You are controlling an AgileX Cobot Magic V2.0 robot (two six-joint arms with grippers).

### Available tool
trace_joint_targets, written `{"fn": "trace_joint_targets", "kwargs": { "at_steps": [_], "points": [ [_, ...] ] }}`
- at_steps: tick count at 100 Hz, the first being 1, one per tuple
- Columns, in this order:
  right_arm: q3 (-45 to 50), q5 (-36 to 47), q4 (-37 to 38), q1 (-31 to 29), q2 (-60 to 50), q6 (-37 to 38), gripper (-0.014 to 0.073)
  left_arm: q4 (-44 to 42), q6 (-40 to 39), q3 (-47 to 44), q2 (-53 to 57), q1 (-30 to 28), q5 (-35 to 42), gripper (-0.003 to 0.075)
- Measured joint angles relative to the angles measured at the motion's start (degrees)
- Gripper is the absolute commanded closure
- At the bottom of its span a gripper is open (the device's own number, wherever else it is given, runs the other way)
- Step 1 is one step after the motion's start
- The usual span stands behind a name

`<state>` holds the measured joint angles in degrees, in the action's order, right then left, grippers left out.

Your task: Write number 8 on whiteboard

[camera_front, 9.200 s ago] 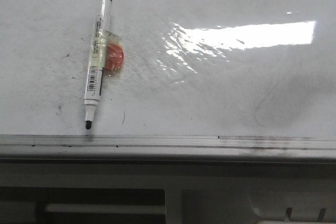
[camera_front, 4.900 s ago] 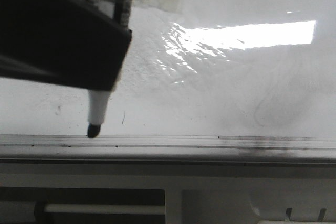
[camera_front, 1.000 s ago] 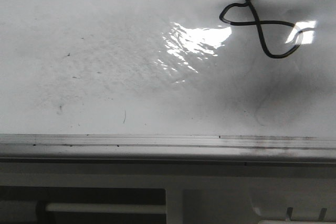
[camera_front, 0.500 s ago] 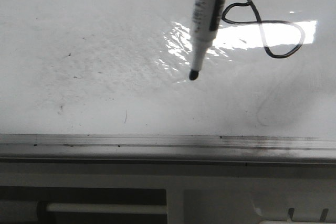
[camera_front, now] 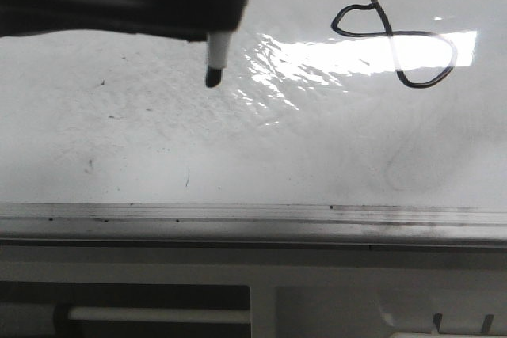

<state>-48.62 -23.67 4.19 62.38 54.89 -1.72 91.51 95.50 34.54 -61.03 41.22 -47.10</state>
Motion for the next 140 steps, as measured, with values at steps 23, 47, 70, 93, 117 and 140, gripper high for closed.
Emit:
{"fn": "trace_joint_targets", "kwargs": {
  "at_steps": [23,47,70,93,117,140],
  "points": [
    [0.0,0.0,-0.4,1.0,0.0,0.0,0.0664,1.4,0.4,0.0,-0.2,0.0,1.5,0.0570],
    [0.0,0.5,-0.9,1.0,0.0,0.5,0.0449,0.8,1.9,0.0,-0.3,0.2,1.1,0.0741],
    [-0.1,1.3,0.9,1.0,0.0,0.2,0.0015,1.0,1.3,0.0,-0.3,0.2,0.7,0.0741],
    [-0.1,-3.0,5.4,-1.6,-4.8,0.1,0.0063,1.3,-4.8,-0.8,-0.3,0.2,4.6,0.0741],
    [-0.1,-3.8,7.7,-8.4,-15.6,0.1,0.0249,1.6,-9.2,-4.2,-2.9,0.2,13.9,0.0741],
    [-0.4,-5.1,8.7,-10.4,-22.2,0.1,0.0659,6.8,-9.2,-4.5,-7.2,0.2,17.3,0.0741]
  ]
}}
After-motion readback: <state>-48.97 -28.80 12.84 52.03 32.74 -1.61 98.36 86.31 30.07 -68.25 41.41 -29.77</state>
